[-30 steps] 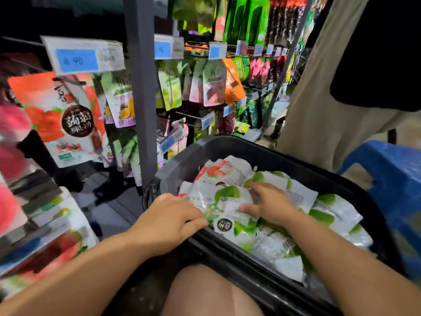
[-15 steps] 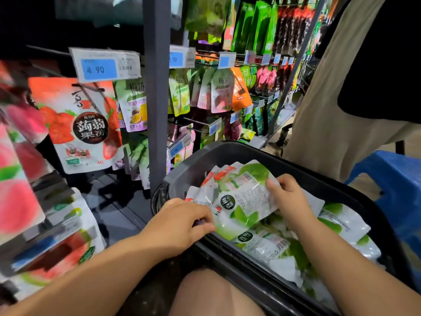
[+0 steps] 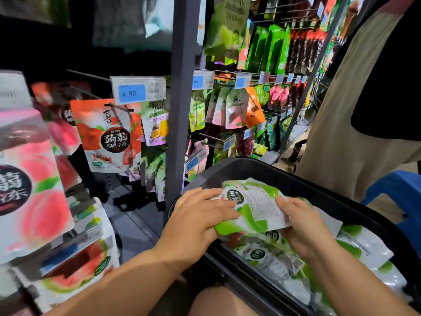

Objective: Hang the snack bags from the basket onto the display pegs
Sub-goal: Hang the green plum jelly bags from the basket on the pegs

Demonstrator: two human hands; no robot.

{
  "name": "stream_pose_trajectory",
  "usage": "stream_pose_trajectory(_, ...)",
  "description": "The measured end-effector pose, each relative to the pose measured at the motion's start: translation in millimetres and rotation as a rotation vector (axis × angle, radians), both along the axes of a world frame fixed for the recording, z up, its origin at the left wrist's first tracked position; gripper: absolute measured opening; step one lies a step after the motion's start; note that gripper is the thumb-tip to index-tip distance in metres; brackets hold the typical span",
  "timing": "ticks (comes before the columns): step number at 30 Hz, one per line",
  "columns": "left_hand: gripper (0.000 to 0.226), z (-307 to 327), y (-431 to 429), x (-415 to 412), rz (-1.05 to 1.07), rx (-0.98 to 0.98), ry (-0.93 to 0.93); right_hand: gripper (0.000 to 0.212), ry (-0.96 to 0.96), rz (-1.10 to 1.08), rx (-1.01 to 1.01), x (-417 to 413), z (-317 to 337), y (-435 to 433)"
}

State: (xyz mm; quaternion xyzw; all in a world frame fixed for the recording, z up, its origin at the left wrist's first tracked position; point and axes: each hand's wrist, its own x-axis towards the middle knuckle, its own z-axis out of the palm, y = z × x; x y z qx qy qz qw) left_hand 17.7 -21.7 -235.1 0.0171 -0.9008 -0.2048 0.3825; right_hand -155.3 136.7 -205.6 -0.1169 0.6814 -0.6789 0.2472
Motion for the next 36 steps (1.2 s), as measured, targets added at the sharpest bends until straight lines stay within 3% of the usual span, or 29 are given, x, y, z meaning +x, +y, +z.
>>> stream_pose_trajectory(4, 0.030, 11.5, 3.0, 4.6, -0.038, 0.198, 0.123, 0.019, 0.112, 0.208, 0.121, 9.5, -0.5, -0.3)
stream_pose_trajectory(7, 0.041, 16.0, 4.5, 9.0, 0.022, 0.320, 0.109, 0.050, 0.154, 0.301, 0.210, 14.3, -4.4, 0.5)
stream_pose_trajectory(10, 0.033, 19.8, 3.1, 11.5, 0.049, 0.369, 0.079, 0.057, 0.424, 0.337, 0.408, 19.8, -1.7, 4.5)
stream_pose_trajectory(13, 0.020, 25.2, 4.1, 11.7, 0.079, 0.415, 0.108, 0.071, 0.722, 0.398, 0.364, 25.9, 3.5, 5.7)
stream_pose_trajectory(17, 0.022, 33.2, 8.0, 10.2, 0.082, 0.373, 0.115, 0.065, 0.984, 0.575, 0.379, 33.9, 3.8, 5.1)
stream_pose_trajectory(20, 0.020, 43.2, 8.8, 10.9, 0.066, 0.357, 0.113, 0.034, 1.135, 0.541, 0.367, 38.5, 2.7, 1.7)
stream_pose_trajectory(23, 0.013, 53.0, 6.3, 13.5, 0.051, 0.406, 0.103, 0.037, 1.075, 0.492, 0.257, 38.9, 6.4, 1.8)
stream_pose_trajectory(25, 0.009, 58.1, 1.7, 15.8, 0.055, 0.493, 0.069, 0.040, 0.912, 0.455, 0.151, 38.8, 13.1, 4.9)
stream_pose_trajectory(27, 0.026, 61.0, -1.7, 18.5, 0.062, 0.572, 0.009, 0.029, 0.748, 0.460, 0.068, 37.8, 19.4, 7.8)
stream_pose_trajectory(33, 0.019, 70.7, -10.2, 15.8, 0.031, 0.785, 0.007, 0.061, 0.550, 0.461, 0.004, 31.6, 29.3, 14.3)
stream_pose_trajectory(36, 0.017, 86.5, -12.4, 8.8, 0.015, 0.860, 0.046, 0.059, 0.430, 0.466, -0.094, 29.2, 33.3, 14.8)
